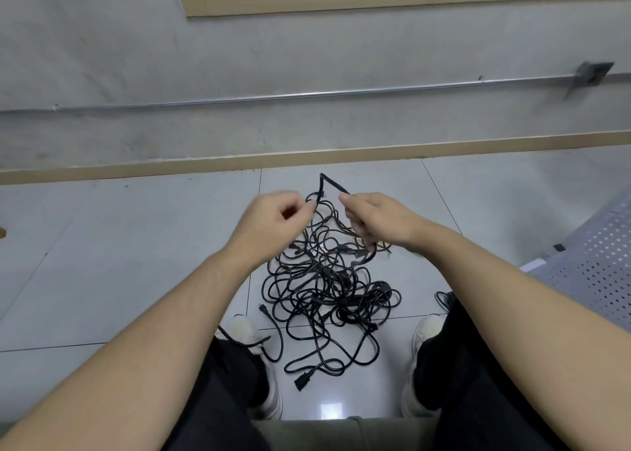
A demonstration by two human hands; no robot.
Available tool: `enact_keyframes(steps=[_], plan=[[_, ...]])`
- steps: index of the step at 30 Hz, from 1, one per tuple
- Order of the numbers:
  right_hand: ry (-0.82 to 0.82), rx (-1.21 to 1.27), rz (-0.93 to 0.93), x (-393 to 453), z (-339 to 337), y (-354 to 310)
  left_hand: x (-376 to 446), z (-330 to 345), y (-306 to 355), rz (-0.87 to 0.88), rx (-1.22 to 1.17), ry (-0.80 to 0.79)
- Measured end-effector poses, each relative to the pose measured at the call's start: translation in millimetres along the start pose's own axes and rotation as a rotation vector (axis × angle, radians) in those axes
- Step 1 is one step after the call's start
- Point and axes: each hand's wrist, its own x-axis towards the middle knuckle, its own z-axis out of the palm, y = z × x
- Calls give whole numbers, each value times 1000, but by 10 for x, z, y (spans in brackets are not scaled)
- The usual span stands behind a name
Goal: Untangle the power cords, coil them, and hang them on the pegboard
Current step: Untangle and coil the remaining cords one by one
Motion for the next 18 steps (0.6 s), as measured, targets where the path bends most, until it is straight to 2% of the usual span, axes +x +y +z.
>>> enact_keyframes(steps=[2, 3, 4, 7, 9, 12, 13, 15, 18], plan=[[7, 136, -33, -3, 25, -125, -83, 194, -2, -135, 76, -470], [0, 190, -40, 1, 43, -178, -129, 305, 5, -157, 141, -615], [-12, 232, -45, 3, 66, -216, -172, 415, 7, -142, 180, -681], [-39, 275, -60, 3, 137, -231, -196, 641, 54, -60, 225, -635], [0, 296, -39, 8, 141, -223, -148, 647, 75, -40, 241, -577], [67, 267, 15, 100, 63, -60, -29, 576, 28, -199, -41, -408], [41, 227, 36, 103, 27, -5, -4, 541, 39, -264, -161, -345], [-116, 41, 71, 60, -24, 133, 47, 475, 63, -372, -339, -235], [-371, -349, 73, -14, 15, 271, 84, 356, 133, -407, -576, -127]])
